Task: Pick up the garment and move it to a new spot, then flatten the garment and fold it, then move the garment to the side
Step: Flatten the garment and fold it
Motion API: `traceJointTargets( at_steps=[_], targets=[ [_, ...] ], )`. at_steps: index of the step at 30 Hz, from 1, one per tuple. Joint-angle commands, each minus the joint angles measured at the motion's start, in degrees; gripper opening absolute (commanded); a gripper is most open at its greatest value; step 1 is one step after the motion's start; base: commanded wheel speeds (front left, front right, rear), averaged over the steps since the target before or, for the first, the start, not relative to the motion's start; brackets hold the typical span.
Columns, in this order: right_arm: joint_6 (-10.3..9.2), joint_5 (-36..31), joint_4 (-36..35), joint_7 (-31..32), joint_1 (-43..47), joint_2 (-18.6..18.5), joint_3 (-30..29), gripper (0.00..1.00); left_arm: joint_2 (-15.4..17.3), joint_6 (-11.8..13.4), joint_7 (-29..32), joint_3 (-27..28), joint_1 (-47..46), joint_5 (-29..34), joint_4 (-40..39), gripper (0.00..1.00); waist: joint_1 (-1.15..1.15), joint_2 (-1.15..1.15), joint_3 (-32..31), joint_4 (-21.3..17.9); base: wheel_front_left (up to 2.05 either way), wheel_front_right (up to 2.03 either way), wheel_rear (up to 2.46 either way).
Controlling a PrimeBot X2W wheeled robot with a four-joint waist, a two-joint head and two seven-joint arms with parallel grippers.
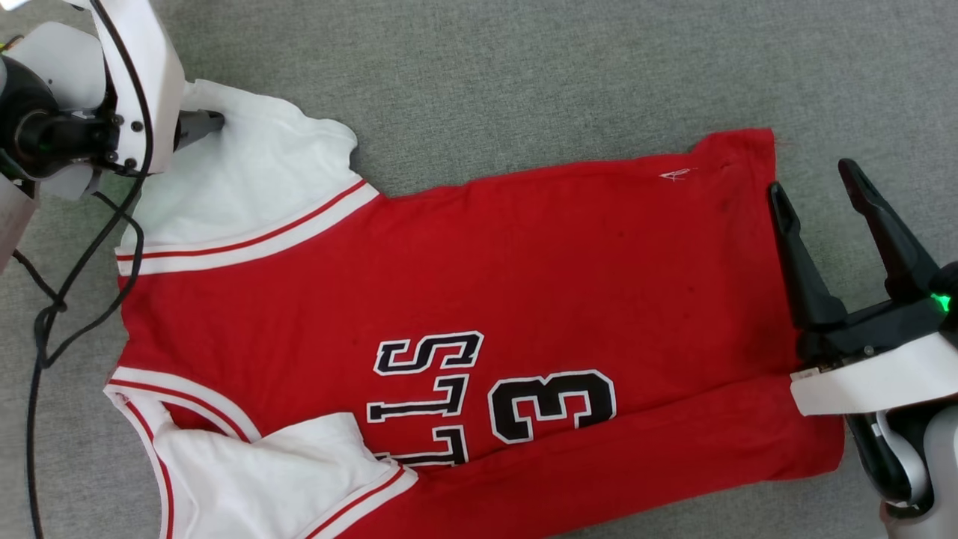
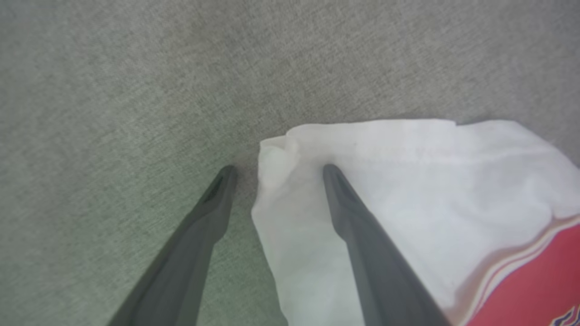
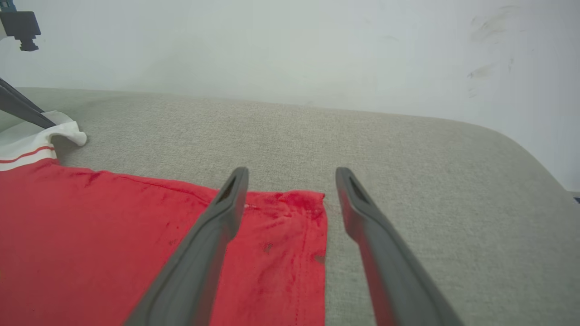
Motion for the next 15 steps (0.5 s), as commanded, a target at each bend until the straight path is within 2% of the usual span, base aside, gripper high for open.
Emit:
traceJointTargets(
  at_steps=[1,2,6,10,15],
  targets=[
    [-0.04,0.3,0.3,0.1,-1.0,-0.5,-0.1,1.00,-0.8,-0.6,0.4,-1.0,2.1,-0.4,1.3,0.07,-0.01,0.00,-0.3,0.1,0.00,0.00,0.00],
    [-0.04,0.3,0.3,0.0,-1.3,-0.9,-0.4,1.00,-0.8,-0.8,0.3,-1.1,2.3,-0.6,1.5,0.00,-0.01,0.00,-0.7,0.3,0.00,0.00,0.00],
    [-0.03,0.1,0.1,0.5,-3.5,-2.9,-0.8,1.00,-1.0,-1.6,-2.4,-0.4,1.5,-0.4,1.4,0.00,-0.01,0.00,-2.7,1.1,0.00,0.00,0.00],
    [-0.03,-0.6,-1.0,4.0,-8.1,-8.1,0.1,1.00,-1.8,-2.3,-5.6,-0.6,1.3,0.3,0.1,0.00,-0.01,0.00,-5.1,2.5,0.00,0.00,0.00],
    [-0.05,3.6,-1.2,18.8,-14.4,-16.5,4.9,1.00,-2.6,-2.8,-7.8,-1.9,2.2,0.7,-2.5,0.00,-0.01,0.00,-7.6,4.6,0.00,0.00,0.00]
  ],
)
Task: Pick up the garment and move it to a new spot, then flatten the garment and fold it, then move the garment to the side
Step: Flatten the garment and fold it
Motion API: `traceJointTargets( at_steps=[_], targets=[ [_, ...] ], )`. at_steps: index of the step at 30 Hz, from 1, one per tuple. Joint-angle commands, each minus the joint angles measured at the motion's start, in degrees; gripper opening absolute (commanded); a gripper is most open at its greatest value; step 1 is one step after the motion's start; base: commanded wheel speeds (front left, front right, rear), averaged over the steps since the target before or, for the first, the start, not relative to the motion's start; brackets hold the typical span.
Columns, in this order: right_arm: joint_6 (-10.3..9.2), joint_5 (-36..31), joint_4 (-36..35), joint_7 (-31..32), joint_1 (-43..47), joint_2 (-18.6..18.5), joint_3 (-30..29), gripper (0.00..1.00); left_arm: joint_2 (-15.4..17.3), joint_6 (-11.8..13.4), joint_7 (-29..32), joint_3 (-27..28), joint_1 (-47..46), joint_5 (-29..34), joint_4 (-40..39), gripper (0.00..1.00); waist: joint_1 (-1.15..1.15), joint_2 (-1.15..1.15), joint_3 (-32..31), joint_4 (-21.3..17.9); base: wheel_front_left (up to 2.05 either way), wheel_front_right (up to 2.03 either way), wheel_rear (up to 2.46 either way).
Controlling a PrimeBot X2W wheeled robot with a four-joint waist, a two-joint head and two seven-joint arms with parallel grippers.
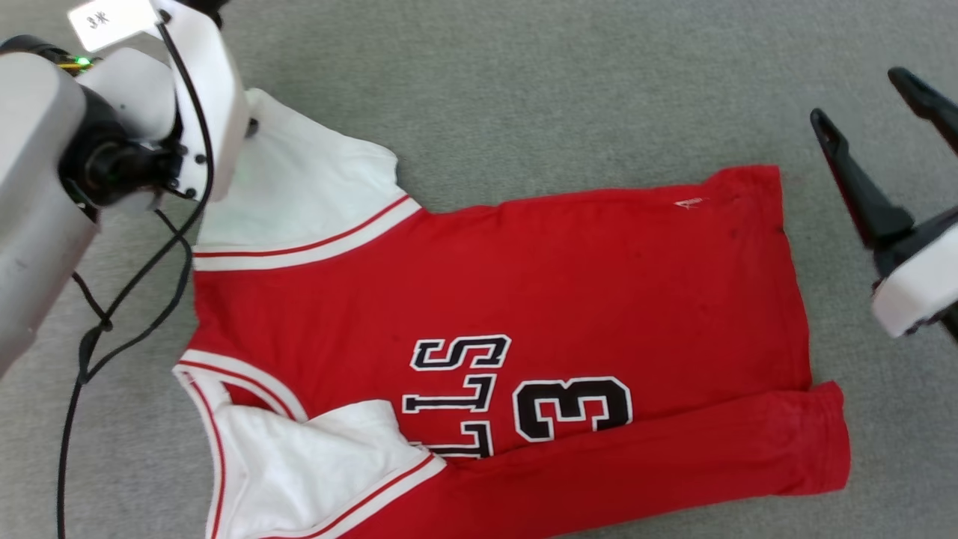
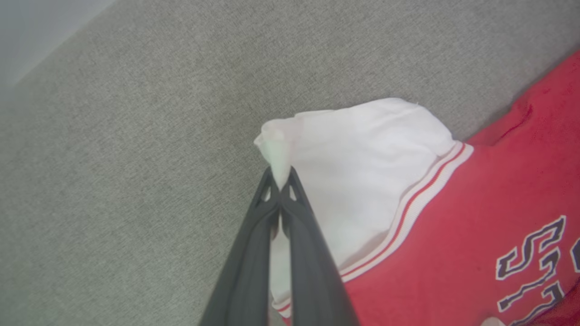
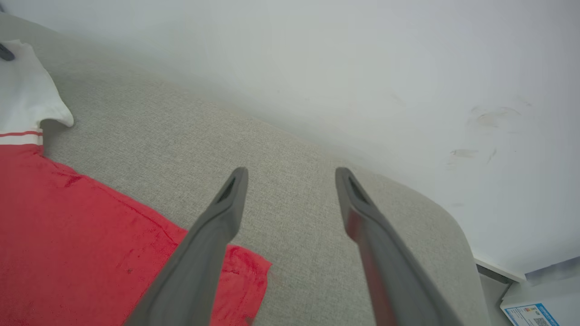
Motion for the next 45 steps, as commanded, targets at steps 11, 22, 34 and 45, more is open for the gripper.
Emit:
traceJointTargets(
  at_steps=[11,22,34,45],
  targets=[
    [-0.05,20.7,7.1,40.7,-16.9,-15.3,14.1,1.00,-1.7,-0.4,-3.8,-2.1,0.4,0.8,-5.6,0.00,-0.01,0.00,-2.1,4.9,0.00,0.00,0.00],
    [-0.05,22.8,21.1,50.1,-23.6,-11.9,17.4,1.00,-2.7,-0.5,-6.1,-3.3,-2.3,1.7,-8.5,0.00,-0.01,0.00,1.4,8.3,0.00,0.00,0.00],
    [0.05,24.8,28.6,45.1,-18.5,-9.2,24.1,0.91,-2.2,-0.4,-8.6,-5.4,-3.1,0.9,-10.0,0.00,-0.01,0.00,3.1,9.9,0.00,0.00,0.00],
    [-0.04,26.8,27.8,33.9,-17.8,-11.6,23.5,0.00,0.8,-0.4,-13.4,-7.6,1.5,-1.3,-12.3,0.00,-0.01,0.00,-4.7,9.4,0.00,0.00,0.00]
  ],
)
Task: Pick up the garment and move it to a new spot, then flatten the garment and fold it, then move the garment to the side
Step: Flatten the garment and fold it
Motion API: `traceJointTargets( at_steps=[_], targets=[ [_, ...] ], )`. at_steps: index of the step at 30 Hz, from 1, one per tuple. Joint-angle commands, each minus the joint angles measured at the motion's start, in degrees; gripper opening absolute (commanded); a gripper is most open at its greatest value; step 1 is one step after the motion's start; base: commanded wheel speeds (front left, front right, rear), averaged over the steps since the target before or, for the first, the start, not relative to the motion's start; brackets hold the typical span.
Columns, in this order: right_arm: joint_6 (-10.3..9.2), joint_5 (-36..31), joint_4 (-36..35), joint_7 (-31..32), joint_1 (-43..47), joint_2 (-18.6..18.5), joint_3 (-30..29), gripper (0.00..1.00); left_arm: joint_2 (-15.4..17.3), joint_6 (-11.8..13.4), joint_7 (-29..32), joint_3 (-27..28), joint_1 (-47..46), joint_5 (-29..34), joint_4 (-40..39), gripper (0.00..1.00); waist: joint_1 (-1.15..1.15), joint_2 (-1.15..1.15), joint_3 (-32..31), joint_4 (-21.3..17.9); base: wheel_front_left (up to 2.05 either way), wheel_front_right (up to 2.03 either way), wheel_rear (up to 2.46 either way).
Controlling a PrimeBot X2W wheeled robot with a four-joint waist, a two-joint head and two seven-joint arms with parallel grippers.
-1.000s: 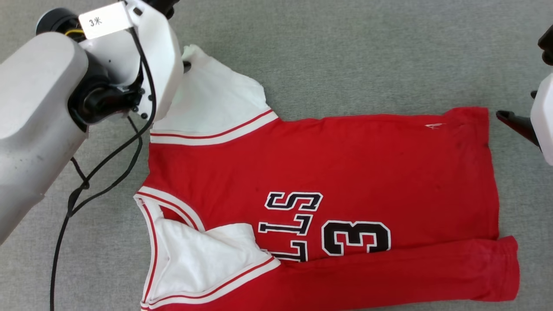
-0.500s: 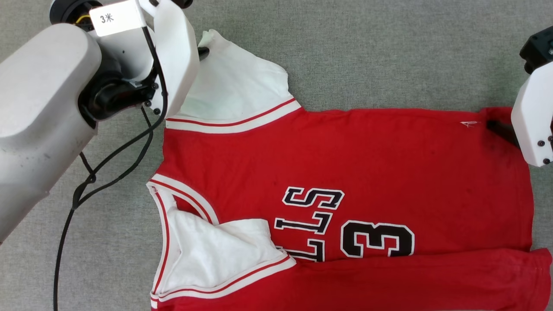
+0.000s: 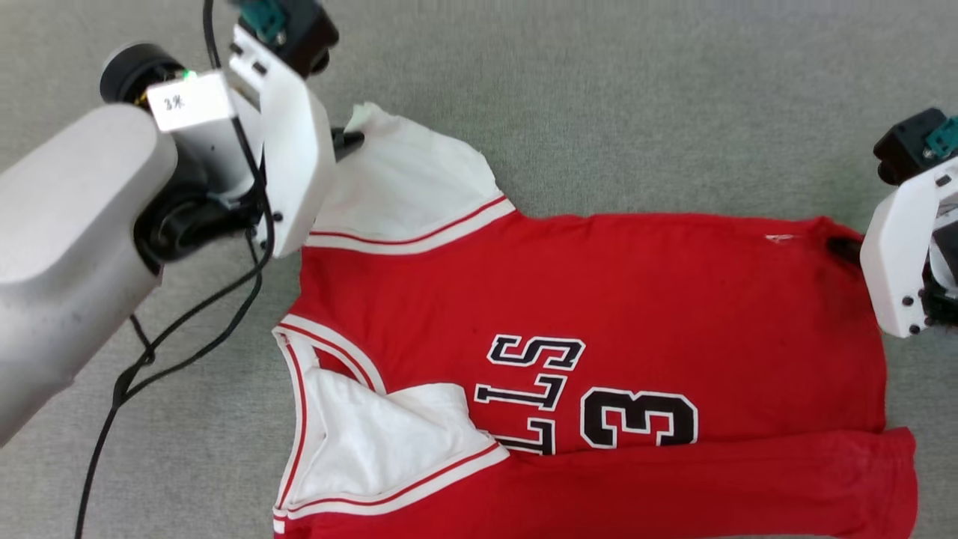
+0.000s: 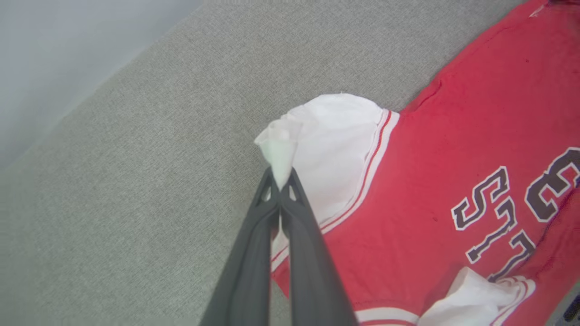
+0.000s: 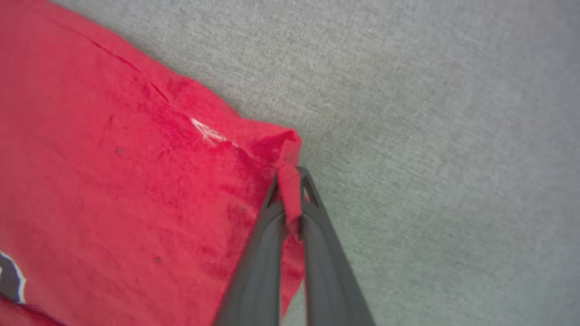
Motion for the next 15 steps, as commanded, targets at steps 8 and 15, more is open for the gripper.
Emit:
traceJointTargets(
  at_steps=[8,15],
  targets=[
    [-0.02,2.2,-2.8,-5.4,7.0,-2.7,0.3,0.00,4.6,1.0,-2.6,-1.7,7.2,-0.8,-6.1,0.00,0.00,0.00,-7.8,0.3,0.00,0.00,0.00],
    [-0.02,3.4,-5.3,-8.4,14.7,-4.5,-0.3,0.00,8.7,4.5,-5.1,-3.6,15.0,-1.1,-12.9,0.00,0.00,0.00,-12.4,0.4,0.00,0.00,0.00]
  ],
)
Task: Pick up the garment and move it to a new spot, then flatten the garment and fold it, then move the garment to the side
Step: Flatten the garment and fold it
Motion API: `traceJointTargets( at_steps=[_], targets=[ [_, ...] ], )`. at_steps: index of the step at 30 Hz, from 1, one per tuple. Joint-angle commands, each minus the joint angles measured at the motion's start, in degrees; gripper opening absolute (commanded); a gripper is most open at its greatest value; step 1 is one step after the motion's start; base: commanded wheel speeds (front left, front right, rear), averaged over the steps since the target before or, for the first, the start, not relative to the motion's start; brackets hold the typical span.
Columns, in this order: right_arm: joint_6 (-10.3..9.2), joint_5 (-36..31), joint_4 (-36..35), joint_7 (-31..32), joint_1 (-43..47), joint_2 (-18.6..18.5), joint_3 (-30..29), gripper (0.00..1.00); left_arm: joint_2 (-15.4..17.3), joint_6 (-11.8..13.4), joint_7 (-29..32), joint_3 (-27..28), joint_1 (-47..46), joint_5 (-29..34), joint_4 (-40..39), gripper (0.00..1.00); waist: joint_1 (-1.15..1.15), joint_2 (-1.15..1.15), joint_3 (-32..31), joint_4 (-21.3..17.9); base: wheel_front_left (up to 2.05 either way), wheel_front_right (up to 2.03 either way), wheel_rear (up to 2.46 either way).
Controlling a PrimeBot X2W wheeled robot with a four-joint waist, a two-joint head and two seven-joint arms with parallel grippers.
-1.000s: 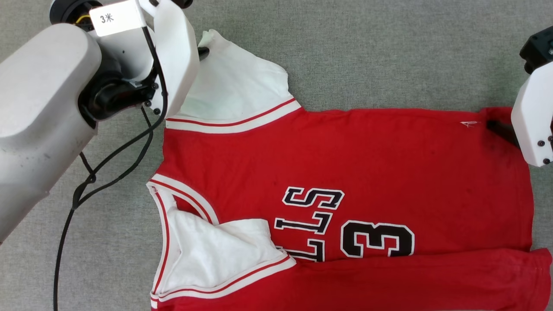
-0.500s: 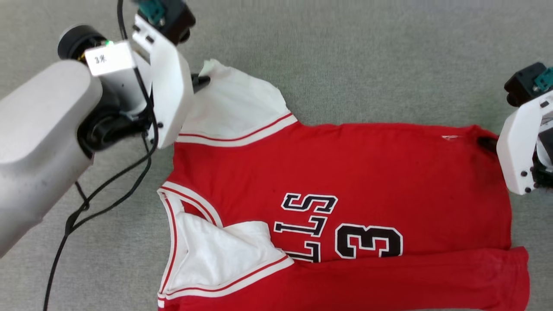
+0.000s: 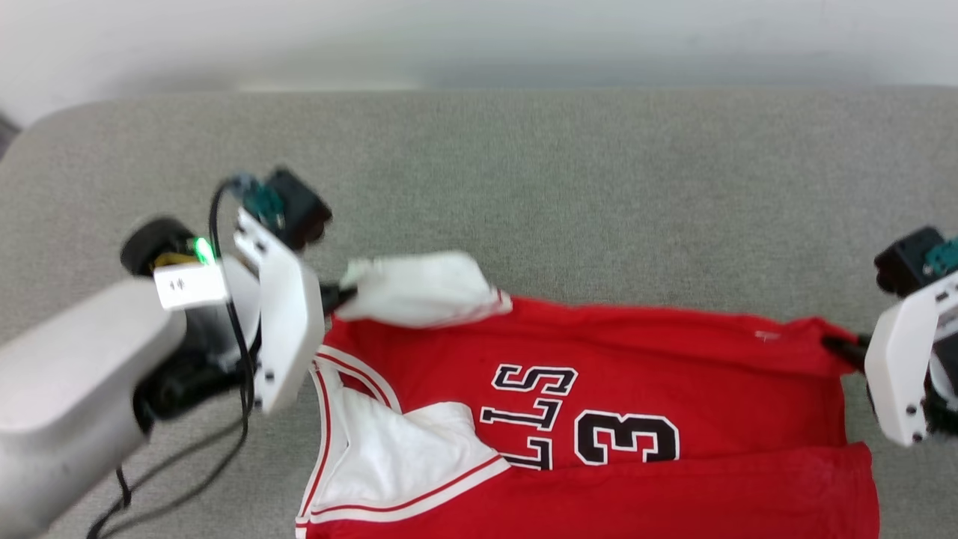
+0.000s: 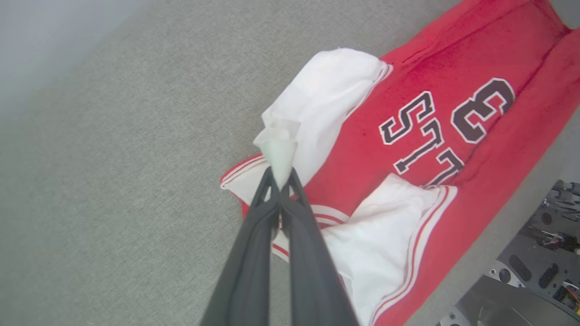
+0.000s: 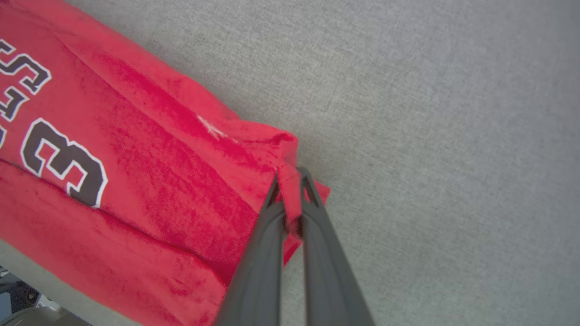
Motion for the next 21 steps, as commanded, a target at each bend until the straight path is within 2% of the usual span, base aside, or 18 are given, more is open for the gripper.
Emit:
traceJointTargets(
  at_steps=[1,6,10,21],
  targets=[
    [-0.02,0.4,-0.3,-0.3,1.9,-0.3,-0.1,0.00,0.5,0.5,-0.6,-0.4,1.9,-0.5,-0.7,0.00,0.01,0.00,-1.7,0.1,0.00,0.00,0.00],
    [-0.02,1.8,-1.3,-1.7,8.9,-1.0,-1.8,0.00,2.4,3.1,-2.3,-2.1,8.9,-2.4,-3.8,0.00,0.01,0.00,-4.3,0.6,0.00,0.00,0.00],
    [-0.02,2.3,-1.5,-2.7,13.7,-0.6,-3.2,0.00,2.6,4.5,-4.1,-3.3,14.2,-3.0,-4.7,0.00,0.01,0.00,-5.2,0.9,0.00,0.00,0.00],
    [-0.02,1.2,-1.8,-4.0,21.7,1.4,-6.2,0.00,0.8,5.3,-6.3,-4.8,23.2,-4.1,-1.8,0.00,0.01,0.00,-5.0,1.4,0.00,0.00,0.00]
  ],
)
